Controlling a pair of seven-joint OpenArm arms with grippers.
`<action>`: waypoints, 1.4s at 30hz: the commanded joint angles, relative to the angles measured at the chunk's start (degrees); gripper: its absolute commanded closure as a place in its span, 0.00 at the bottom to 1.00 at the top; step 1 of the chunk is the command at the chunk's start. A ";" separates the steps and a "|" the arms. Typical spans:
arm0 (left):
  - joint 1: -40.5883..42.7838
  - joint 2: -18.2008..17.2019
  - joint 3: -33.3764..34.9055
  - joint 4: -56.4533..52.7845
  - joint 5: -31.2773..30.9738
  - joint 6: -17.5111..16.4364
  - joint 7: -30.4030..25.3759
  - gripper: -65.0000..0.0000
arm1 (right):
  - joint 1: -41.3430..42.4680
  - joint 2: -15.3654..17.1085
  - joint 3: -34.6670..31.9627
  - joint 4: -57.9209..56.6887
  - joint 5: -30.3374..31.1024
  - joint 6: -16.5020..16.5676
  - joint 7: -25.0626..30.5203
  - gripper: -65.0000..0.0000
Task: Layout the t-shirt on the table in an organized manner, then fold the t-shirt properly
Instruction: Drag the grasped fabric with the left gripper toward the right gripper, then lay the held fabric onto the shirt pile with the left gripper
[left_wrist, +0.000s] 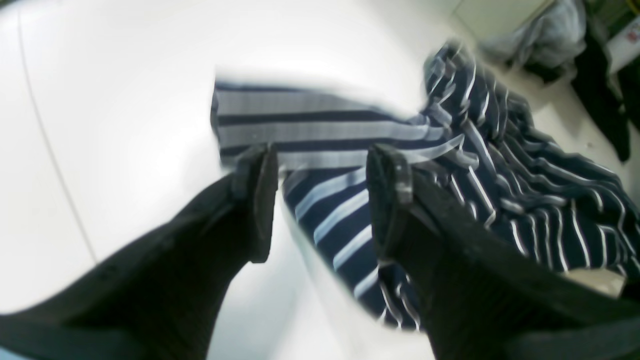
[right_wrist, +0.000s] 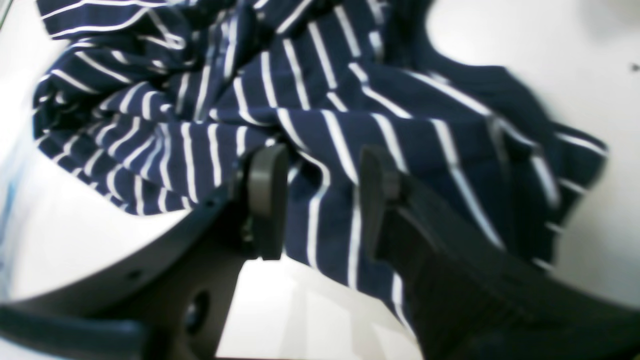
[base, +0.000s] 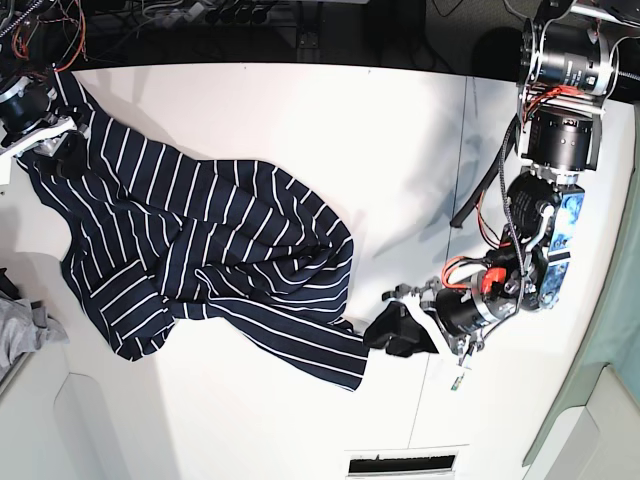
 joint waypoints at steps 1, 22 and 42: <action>-0.92 -0.26 -0.48 -0.22 -1.44 -0.20 -1.60 0.52 | 0.15 0.59 0.24 0.87 0.94 0.44 1.29 0.65; -0.07 9.38 -0.50 -7.21 2.93 6.43 -4.13 1.00 | 0.13 0.63 -5.46 0.87 -0.72 0.46 1.27 0.65; 6.56 10.25 29.31 24.06 10.69 5.53 8.09 0.94 | 0.17 0.72 -5.51 0.87 -2.12 0.44 2.23 0.65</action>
